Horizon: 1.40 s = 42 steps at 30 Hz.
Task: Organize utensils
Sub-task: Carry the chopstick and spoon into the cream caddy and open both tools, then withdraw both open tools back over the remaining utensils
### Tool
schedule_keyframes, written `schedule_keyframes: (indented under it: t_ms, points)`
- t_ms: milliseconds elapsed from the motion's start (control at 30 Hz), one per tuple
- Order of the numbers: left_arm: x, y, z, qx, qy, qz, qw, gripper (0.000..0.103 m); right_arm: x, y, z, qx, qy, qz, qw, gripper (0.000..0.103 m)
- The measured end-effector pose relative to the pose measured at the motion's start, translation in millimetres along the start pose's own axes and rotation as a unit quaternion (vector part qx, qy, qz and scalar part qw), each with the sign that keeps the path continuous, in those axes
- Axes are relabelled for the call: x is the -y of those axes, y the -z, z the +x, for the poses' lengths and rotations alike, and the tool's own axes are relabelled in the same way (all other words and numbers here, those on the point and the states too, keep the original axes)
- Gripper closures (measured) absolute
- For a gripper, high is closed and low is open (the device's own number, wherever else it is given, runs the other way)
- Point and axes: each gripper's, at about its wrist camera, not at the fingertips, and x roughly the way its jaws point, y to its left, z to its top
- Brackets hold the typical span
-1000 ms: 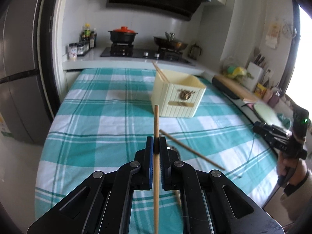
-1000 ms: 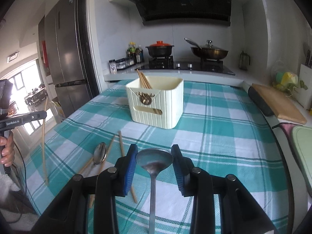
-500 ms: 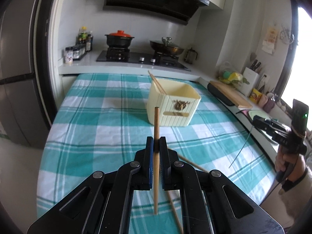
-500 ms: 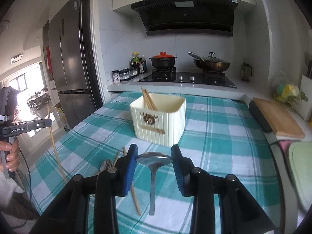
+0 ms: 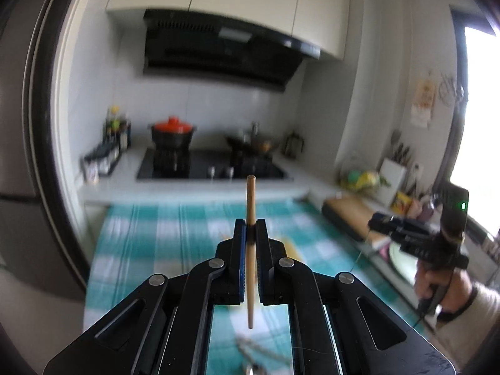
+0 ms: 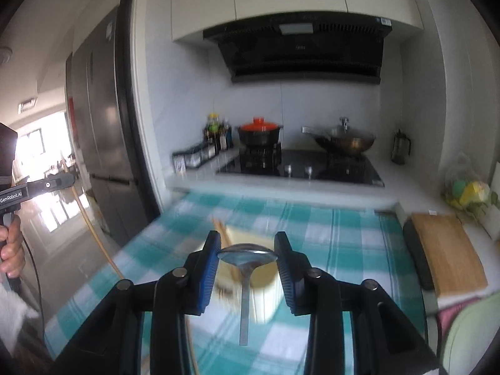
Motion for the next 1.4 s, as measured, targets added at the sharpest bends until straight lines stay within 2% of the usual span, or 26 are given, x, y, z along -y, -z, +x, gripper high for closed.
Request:
schedule_keyframes:
  t_ms: [133, 233, 300, 400, 433, 567, 800, 833, 867, 900, 933, 1000, 1067, 1133, 1233, 1267, 1333, 1400]
  points:
    - [10.4, -30.7, 35.7, 0.036, -0.016, -0.001, 0.9992, 0.099, 4.1, -26.2, 28.0, 0.036, 0.002, 0.012, 0.999, 0.067]
    - [13.8, -30.5, 71.4, 0.036, -0.031, -0.004, 0.9989, 0.099, 9.1, -23.5, 54.9, 0.042, 0.007, 0.022, 0.999, 0.067]
    - [13.2, -23.5, 94.3, 0.018, -0.035, -0.006, 0.9992, 0.099, 13.1, -16.7, 73.8, 0.028, 0.008, 0.029, 0.999, 0.067]
    - [8.4, -4.0, 134.0, -0.032, -0.037, -0.011, 0.9987, 0.099, 20.5, 4.4, 113.8, -0.031, 0.015, 0.039, 0.999, 0.067]
    - [6.4, 4.0, 147.2, -0.054, -0.037, -0.011, 0.9978, 0.099, 23.5, 15.4, 131.3, -0.065, 0.016, 0.043, 0.997, 0.067]
    - [-4.4, 40.6, 191.9, -0.138, -0.038, -0.016, 0.9895, 0.099, 32.0, 40.0, 169.6, -0.142, 0.035, 0.047, 0.988, 0.067]
    - [-13.4, 74.2, 226.2, -0.204, -0.044, -0.05, 0.9766, 0.096, 60.0, 57.0, 206.6, -0.178, 0.058, 0.108, 0.976, 0.066]
    - [-15.8, 75.8, 227.7, -0.212, -0.047, -0.06, 0.9744, 0.088, 61.3, 56.3, 206.8, -0.176, 0.06, 0.113, 0.976, 0.065]
    - [-19.7, 79.2, 225.6, -0.219, -0.042, -0.076, 0.9719, 0.081, 63.3, 56.0, 204.6, -0.175, 0.063, 0.118, 0.975, 0.061]
    - [-23.5, 80.2, 220.4, -0.221, -0.036, -0.088, 0.9706, 0.065, 66.0, 56.2, 199.4, -0.173, 0.065, 0.124, 0.975, 0.059]
    - [-27.8, 80.2, 213.6, -0.22, -0.031, -0.095, 0.9703, 0.053, 67.2, 55.4, 189.1, -0.167, 0.06, 0.131, 0.975, 0.059]
    - [-34.1, 88.4, 184.2, -0.225, -0.022, -0.093, 0.9697, 0.043, 67.8, 54.8, 168.9, -0.168, 0.049, 0.134, 0.975, 0.059]
    - [-41.3, 101.9, 154.1, -0.245, -0.021, -0.073, 0.9666, 0.038, 66.0, 62.2, 139.6, -0.182, 0.035, 0.117, 0.976, 0.058]
    - [-49.6, 116.8, 127.9, -0.263, -0.029, -0.057, 0.9627, 0.027, 63.2, 80.7, 109.1, -0.208, 0.026, 0.083, 0.974, 0.058]
    - [-68.5, 162.5, 76.1, -0.292, -0.06, -0.047, 0.9534, 0.02, 56.1, 139.1, 57.5, -0.257, 0.033, 0.024, 0.966, 0.057]
    - [-72.5, 175.4, 64.3, -0.295, -0.07, -0.052, 0.9516, 0.02, 54.7, 152.7, 48.1, -0.262, 0.037, 0.013, 0.964, 0.057]
    - [-79.4, 210.6, 39.2, -0.294, -0.088, -0.071, 0.9489, 0.019, 46.3, 204.6, 17.1, -0.266, 0.064, -0.023, 0.962, 0.057]
    - [-82.3, 238.5, 25.2, -0.285, -0.108, -0.092, 0.9481, 0.019, 43.6, 243.9, -3.6, -0.262, 0.08, -0.016, 0.962, 0.057]
